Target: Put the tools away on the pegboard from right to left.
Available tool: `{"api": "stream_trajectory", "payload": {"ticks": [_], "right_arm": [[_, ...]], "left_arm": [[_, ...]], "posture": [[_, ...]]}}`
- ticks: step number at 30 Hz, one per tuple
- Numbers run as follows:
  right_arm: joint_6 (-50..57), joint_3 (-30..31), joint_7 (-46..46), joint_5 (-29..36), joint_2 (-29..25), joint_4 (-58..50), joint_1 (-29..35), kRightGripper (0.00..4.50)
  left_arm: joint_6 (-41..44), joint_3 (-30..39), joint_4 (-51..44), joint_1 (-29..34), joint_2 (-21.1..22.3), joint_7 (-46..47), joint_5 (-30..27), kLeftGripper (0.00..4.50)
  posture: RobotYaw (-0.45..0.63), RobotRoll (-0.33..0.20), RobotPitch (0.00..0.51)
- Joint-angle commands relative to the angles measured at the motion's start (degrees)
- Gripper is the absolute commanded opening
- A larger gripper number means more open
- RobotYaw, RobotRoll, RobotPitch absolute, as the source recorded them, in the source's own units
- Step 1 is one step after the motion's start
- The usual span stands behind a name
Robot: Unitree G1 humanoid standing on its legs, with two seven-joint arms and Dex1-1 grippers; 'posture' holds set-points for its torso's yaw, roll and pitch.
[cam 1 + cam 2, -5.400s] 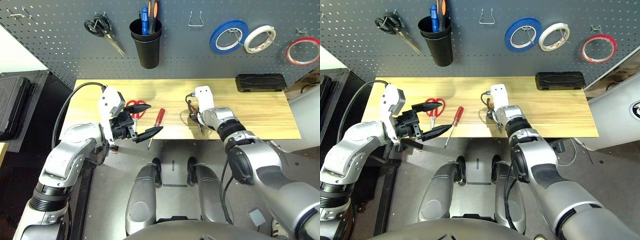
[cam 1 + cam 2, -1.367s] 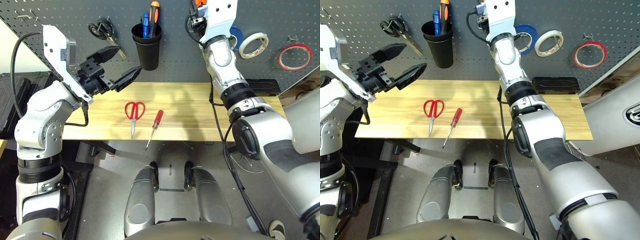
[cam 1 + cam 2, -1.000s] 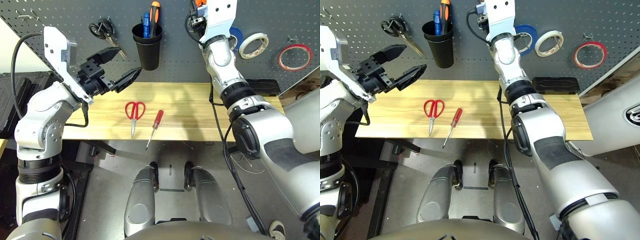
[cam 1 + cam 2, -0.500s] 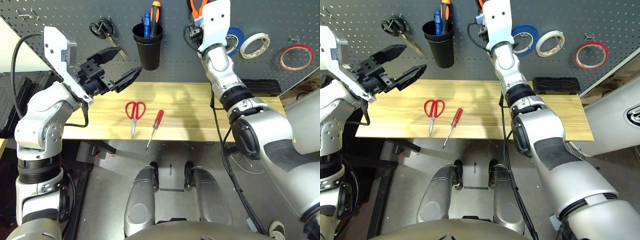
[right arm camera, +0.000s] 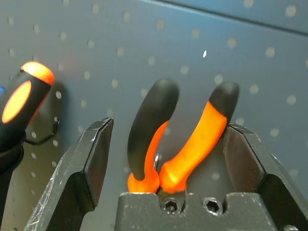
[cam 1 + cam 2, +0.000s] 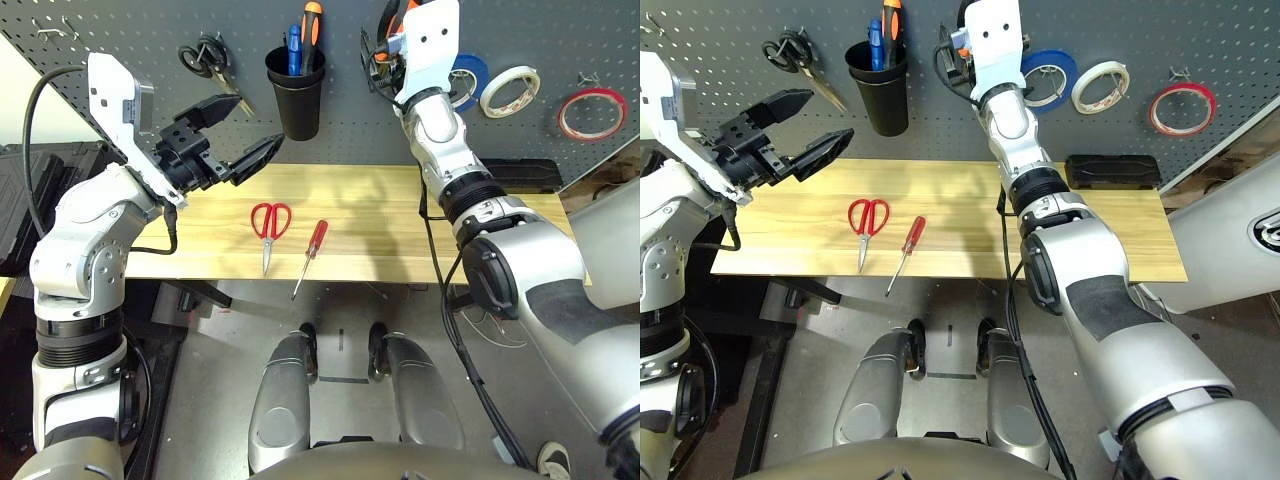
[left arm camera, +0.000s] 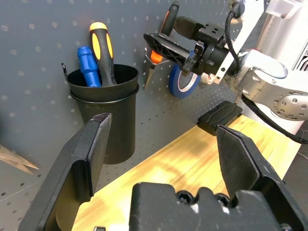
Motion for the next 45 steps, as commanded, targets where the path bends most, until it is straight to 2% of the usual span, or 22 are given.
{"api": "stream_trajectory", "payload": {"ticks": [1,5,9,17,20,22,25,29,37,45], "right_arm": [[-2.2,-0.4,1.2,0.6,-0.8,-4.4,1.3,4.47],[-2.4,-0.3,4.5,2.2,-1.4,-13.4,3.6,4.47],[2.7,0.3,10.2,4.6,-3.1,-26.4,8.5,4.47],[28.4,1.2,28.3,15.4,-11.7,-48.9,18.2,4.47],[40.5,2.6,38.1,21.0,-16.0,-53.5,20.9,4.47],[46.7,4.8,45.1,22.5,-19.8,-55.8,24.4,4.47],[50.7,5.9,49.2,23.4,-22.3,-57.1,28.1,4.47],[48.0,8.4,57.5,22.6,-25.3,-58.1,33.6,4.47],[47.4,8.7,65.6,22.9,-26.8,-58.3,34.9,4.47],[43.1,10.7,72.2,20.2,-30.1,-56.5,39.8,4.47]], "left_arm": [[-0.5,-0.9,-0.7,0.1,-0.4,0.0,0.0,4.5],[-0.7,-1.0,-0.6,0.2,-0.4,-0.2,0.1,4.5],[-0.6,-0.8,-0.5,0.6,-0.1,-0.6,-0.2,4.5],[0.4,-1.3,-0.5,3.3,1.6,-3.3,-0.6,4.5],[0.8,-2.0,-0.1,4.2,1.8,-4.3,-0.5,4.5],[1.4,-2.8,0.4,4.6,1.5,-4.0,-0.1,4.5],[2.3,-3.5,1.3,4.7,0.8,-3.3,0.2,4.5],[5.4,-9.0,2.2,6.1,1.2,-1.4,4.4,4.5],[9.7,-16.7,6.1,5.6,0.3,2.3,11.6,4.5],[10.8,-21.7,17.7,1.2,-7.3,6.5,17.6,4.5]], "posture": [[0.12,0.0,0.2],[0.12,0.0,0.196],[0.12,0.0,0.197],[0.09,0.0,0.209],[0.08,0.0,0.212],[0.08,0.0,0.215],[0.07,0.0,0.22],[0.07,0.0,0.232],[0.07,0.0,0.253],[0.05,0.0,0.278]]}}
